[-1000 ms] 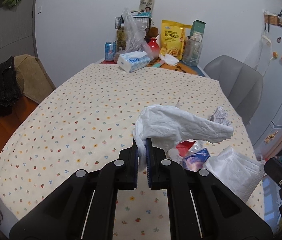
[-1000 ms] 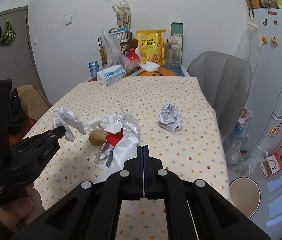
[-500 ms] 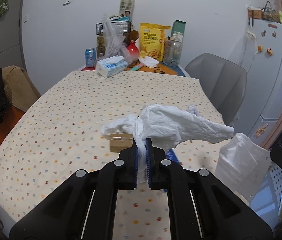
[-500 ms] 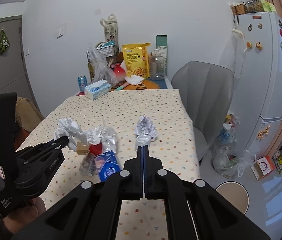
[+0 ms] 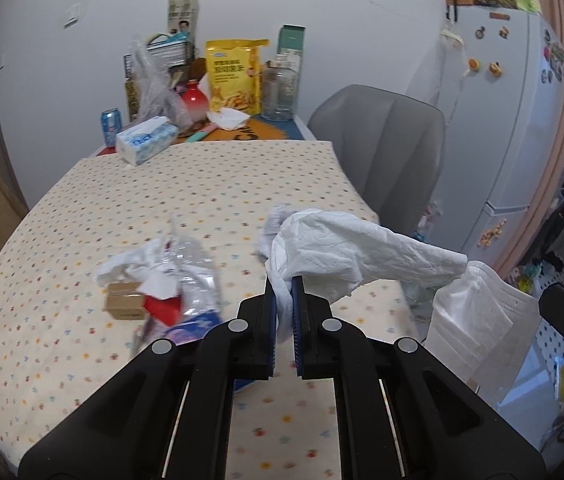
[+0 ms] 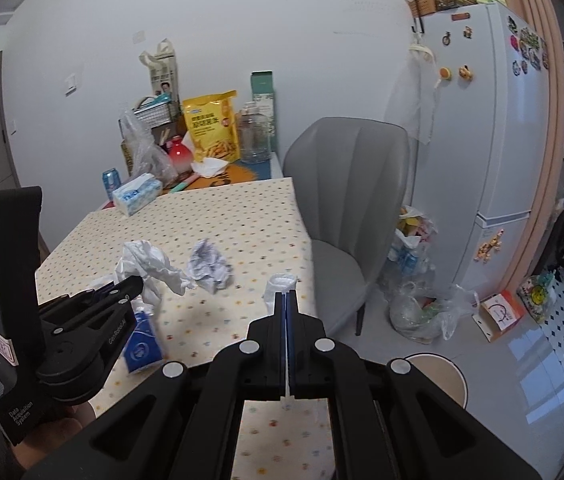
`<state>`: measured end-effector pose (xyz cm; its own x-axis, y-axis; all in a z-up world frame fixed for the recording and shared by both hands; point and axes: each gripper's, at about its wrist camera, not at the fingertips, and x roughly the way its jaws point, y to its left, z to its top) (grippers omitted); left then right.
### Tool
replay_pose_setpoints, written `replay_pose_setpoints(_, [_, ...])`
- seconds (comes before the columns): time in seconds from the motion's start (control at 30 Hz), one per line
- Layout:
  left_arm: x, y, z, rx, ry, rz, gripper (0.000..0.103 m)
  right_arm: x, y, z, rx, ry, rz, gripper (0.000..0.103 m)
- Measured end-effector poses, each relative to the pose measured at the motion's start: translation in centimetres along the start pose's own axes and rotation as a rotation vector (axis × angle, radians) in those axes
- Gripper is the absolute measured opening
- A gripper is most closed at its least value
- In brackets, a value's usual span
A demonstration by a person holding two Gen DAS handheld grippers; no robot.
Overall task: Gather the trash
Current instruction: 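Lift the white tissue with the left gripper and carry it to the trash bin, then open the left gripper over the beige bin to drop the tissue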
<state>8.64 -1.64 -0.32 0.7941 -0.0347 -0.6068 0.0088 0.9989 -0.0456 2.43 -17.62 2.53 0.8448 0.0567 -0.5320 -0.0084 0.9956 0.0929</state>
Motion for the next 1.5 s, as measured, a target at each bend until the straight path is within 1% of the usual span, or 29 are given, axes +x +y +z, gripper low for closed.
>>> replay_pose_setpoints(0.33, [2.5,-8.8,1.2,0.104,0.019,-0.076,0.008,1.1,-8.0,0.2,0.097,0.018,-0.095,0.001])
replay_pose_setpoints(0.5, [3.7,-13.3,1.1,0.152,0.037,-0.108,0.008,1.9,-12.4,-0.1,0.141,0.034,-0.143,0.001])
replay_pose_setpoints(0.83, [7.3,-20.9,0.9,0.249,0.099,-0.138,0.008,4.6,-20.8,-1.3,0.238,0.087,-0.198,0.002])
replay_pose_setpoints(1.07, [10.9,-24.9,0.1,0.304,0.15,-0.135,0.008,7.9,-25.6,-2.9,0.301,0.14,-0.222,0.002])
replay_pose_setpoints(1.23, [12.8,-27.2,-0.7,0.339,0.175,-0.144,0.008,9.7,-28.1,-3.7,0.321,0.158,-0.241,0.002])
replay_pose_setpoints(1.47, [15.4,-28.7,-1.9,0.356,0.217,-0.116,0.008,12.3,-30.5,-4.7,0.339,0.177,-0.269,0.003])
replay_pose_setpoints(1.5, [15.6,-28.7,-2.1,0.359,0.222,-0.112,0.008,12.7,-30.8,-4.9,0.342,0.18,-0.273,0.006])
